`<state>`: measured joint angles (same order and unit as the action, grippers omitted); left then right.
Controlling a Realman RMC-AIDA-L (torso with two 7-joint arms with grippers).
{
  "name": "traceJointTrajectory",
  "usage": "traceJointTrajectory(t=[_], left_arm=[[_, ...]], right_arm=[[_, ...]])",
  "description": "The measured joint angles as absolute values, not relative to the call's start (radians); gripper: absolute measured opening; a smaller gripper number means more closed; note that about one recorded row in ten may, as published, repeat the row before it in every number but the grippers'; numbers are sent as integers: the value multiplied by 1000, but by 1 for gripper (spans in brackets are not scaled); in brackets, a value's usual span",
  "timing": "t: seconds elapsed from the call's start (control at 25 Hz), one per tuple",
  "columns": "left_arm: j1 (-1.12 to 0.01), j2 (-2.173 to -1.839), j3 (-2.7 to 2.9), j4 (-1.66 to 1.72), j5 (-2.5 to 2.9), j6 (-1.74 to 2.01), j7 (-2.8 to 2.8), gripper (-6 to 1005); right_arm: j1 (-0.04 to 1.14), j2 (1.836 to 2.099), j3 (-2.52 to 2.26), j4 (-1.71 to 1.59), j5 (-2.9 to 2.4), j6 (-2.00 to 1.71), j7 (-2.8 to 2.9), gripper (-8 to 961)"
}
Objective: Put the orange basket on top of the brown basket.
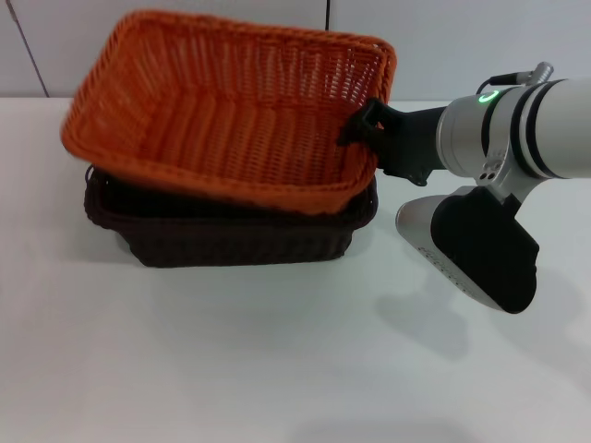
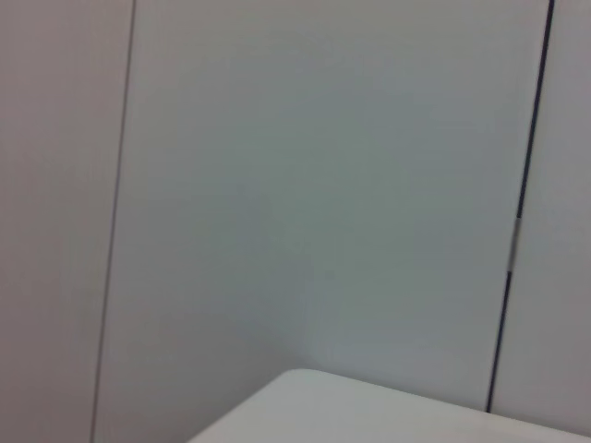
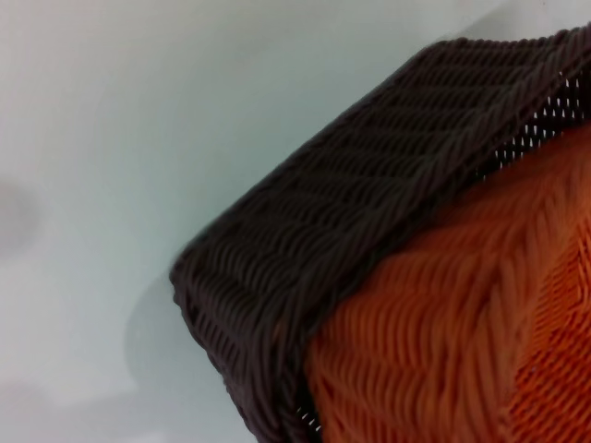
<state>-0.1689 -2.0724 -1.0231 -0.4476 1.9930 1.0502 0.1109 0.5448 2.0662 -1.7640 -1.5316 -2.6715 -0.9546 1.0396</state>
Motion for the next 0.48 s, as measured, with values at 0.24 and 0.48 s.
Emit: traceJointTrajectory(t=[0.24,0.48], left_arm=[[-163,-2072,-999,-451,1993,1051,109,683],[-163,-2071,-965,-452,2000,1051,109,683]], right_arm=[[500,2066,-1786,-1609,-2670,-959,1105,402],[351,2074,-1828,-1827,-2673,-1097,1150,548]])
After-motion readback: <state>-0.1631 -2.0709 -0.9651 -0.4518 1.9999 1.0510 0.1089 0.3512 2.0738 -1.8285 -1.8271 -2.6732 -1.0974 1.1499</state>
